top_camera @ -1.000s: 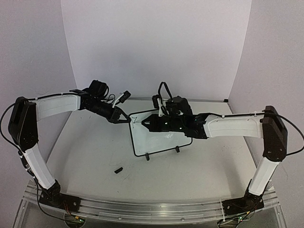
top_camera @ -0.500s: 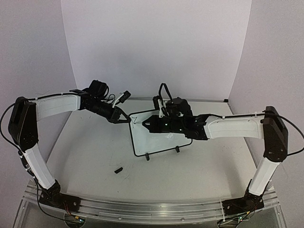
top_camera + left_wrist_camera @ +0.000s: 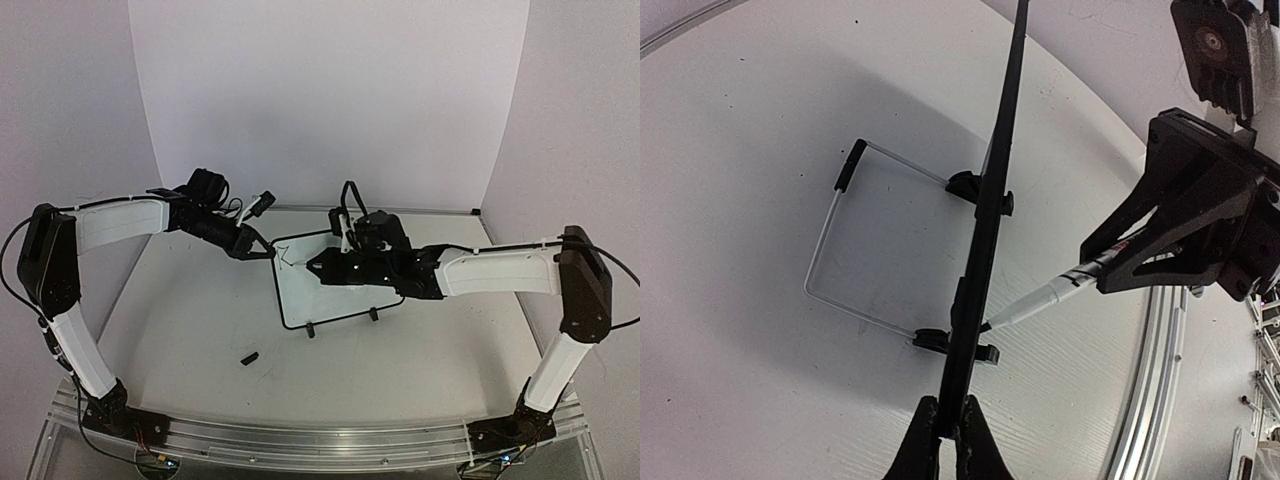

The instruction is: Write a sentence on the whiteboard

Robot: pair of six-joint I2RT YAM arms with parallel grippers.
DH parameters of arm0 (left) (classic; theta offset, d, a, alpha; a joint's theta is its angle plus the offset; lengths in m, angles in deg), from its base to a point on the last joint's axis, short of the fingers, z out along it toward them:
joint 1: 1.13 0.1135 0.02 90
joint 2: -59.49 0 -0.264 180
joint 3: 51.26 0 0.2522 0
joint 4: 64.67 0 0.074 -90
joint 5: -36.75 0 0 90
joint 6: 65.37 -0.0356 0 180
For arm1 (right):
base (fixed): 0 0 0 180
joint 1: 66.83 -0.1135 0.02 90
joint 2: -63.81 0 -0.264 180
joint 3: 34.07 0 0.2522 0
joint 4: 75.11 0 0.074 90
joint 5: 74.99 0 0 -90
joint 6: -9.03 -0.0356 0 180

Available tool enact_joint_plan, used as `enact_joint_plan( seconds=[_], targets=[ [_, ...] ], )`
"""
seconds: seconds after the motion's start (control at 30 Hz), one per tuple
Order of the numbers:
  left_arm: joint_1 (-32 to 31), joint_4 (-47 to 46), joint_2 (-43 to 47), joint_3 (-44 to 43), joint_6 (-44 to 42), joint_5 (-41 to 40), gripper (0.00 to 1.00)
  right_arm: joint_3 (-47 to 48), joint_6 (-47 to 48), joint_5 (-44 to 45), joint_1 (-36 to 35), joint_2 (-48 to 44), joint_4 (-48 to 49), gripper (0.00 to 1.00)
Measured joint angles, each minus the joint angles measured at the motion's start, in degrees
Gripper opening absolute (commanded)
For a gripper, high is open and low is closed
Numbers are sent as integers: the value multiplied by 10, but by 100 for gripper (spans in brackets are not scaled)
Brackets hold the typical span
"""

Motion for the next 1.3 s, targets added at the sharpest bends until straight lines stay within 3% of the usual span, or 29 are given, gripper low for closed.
enact_joint_plan(
  seconds=[0.4, 0.77, 1.3],
  targets=[
    [-4, 4, 4, 0, -7, -5, 0, -13, 3, -80, 4, -32, 15, 0],
    [-6, 5, 6, 0, -8, -9, 0, -22, 0, -77, 11, -56, 22, 0],
    [-6, 6, 6, 0, -9, -9, 0, -3, -3, -36, 14, -24, 11, 0]
  ],
)
